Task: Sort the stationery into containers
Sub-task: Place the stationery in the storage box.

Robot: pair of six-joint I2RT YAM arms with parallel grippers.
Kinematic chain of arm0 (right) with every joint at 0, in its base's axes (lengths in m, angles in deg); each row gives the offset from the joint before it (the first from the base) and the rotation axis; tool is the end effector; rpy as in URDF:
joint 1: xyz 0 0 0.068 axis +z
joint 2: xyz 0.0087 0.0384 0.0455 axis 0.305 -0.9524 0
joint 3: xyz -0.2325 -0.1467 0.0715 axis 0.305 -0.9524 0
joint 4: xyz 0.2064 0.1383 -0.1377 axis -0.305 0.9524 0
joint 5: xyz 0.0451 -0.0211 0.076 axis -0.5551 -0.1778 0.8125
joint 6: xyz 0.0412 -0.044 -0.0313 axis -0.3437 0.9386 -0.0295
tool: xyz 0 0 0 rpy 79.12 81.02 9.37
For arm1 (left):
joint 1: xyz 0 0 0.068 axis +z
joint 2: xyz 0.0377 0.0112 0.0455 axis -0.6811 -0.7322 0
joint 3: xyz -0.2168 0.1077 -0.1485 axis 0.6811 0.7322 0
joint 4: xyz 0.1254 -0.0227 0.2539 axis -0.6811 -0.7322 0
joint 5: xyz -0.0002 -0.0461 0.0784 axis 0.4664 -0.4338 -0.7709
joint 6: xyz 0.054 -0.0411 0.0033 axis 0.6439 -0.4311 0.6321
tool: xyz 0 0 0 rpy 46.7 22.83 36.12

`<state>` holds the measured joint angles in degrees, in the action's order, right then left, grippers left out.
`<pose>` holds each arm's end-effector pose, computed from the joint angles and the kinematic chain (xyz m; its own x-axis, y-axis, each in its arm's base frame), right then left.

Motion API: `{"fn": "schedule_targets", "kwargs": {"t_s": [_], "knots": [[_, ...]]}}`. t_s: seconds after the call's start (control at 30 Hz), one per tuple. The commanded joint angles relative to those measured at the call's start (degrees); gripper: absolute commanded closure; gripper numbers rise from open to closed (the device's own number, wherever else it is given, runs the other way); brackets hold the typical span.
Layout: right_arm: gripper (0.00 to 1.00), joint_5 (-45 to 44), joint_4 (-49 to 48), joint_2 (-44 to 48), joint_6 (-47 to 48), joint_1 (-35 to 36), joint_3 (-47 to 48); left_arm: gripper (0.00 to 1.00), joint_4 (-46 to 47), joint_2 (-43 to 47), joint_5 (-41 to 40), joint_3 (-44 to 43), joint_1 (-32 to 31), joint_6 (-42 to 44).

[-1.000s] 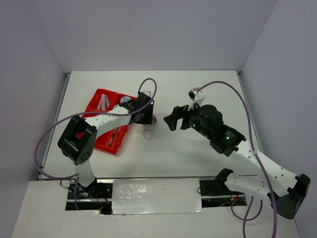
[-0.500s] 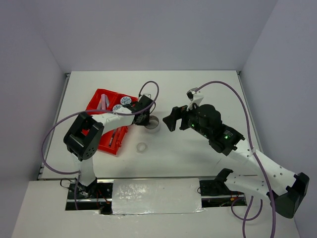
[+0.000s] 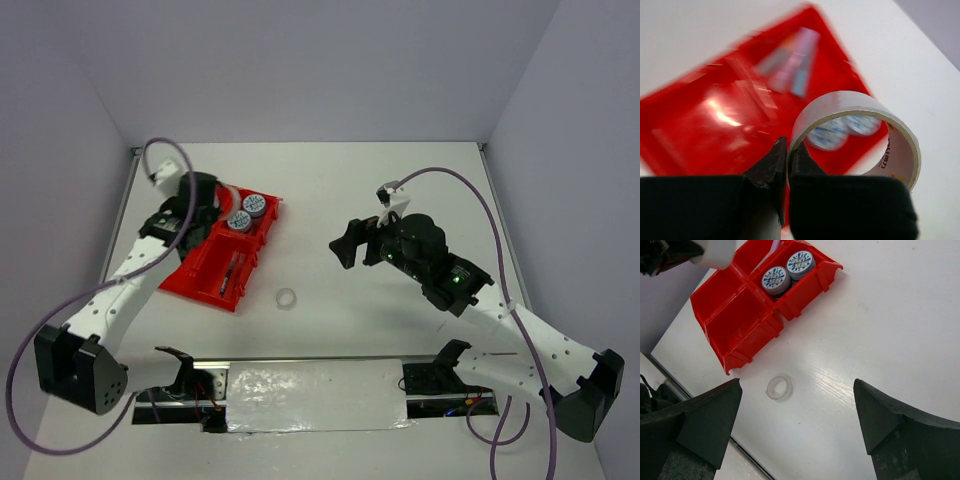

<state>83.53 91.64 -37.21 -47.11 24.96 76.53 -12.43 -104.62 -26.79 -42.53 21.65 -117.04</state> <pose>0.1832 0.1645 0.3393 -0.4174 0.0862 -0.9046 -0.5208 0.7931 0.3158 0.2974 -0.0832 0.3313 -0.2372 -0.6031 -0.7616 -0.4942 0.7499 -0.4399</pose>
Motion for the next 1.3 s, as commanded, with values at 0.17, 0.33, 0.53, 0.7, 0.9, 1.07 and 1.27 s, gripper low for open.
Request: {"fn": "schedule_targets", "kwargs": {"t_s": [0.17, 0.33, 0.53, 0.7, 0.9, 1.07, 1.27], "knots": [[0.00, 3.3, -4.3, -1.1, -0.2, -0.1, -0.9, 1.00, -4.0, 6.0, -1.8, 12.1, 20.6, -6.9], [0.00, 5.7, -4.8, -1.6, -0.3, -0.1, -1.1, 0.99, -0.7, 1.4, -0.6, 11.9, 23.9, -6.9], [0.00, 5.4, -5.0, -2.0, 0.1, -0.1, -1.5, 0.97, 1.6, -5.2, 3.0, 12.1, 24.4, -6.4], [0.00, 5.9, -5.2, -3.3, 0.2, -0.1, -0.9, 0.92, 3.3, -4.5, 4.4, 13.5, 24.4, -5.5], [0.00, 6.8, -5.6, -4.3, -0.2, 0.1, -0.4, 0.76, 3.1, -2.8, 4.2, 14.2, 24.4, -4.7], [0.00, 6.9, -5.6, -4.5, -0.3, -0.1, -0.1, 0.74, 3.5, -0.4, 5.4, 15.9, 24.4, -4.4], [0.00, 7.7, -6.2, -5.0, -0.5, 0.0, 0.1, 0.65, 1.6, 1.3, 3.3, 15.8, 24.4, -4.1]]}}
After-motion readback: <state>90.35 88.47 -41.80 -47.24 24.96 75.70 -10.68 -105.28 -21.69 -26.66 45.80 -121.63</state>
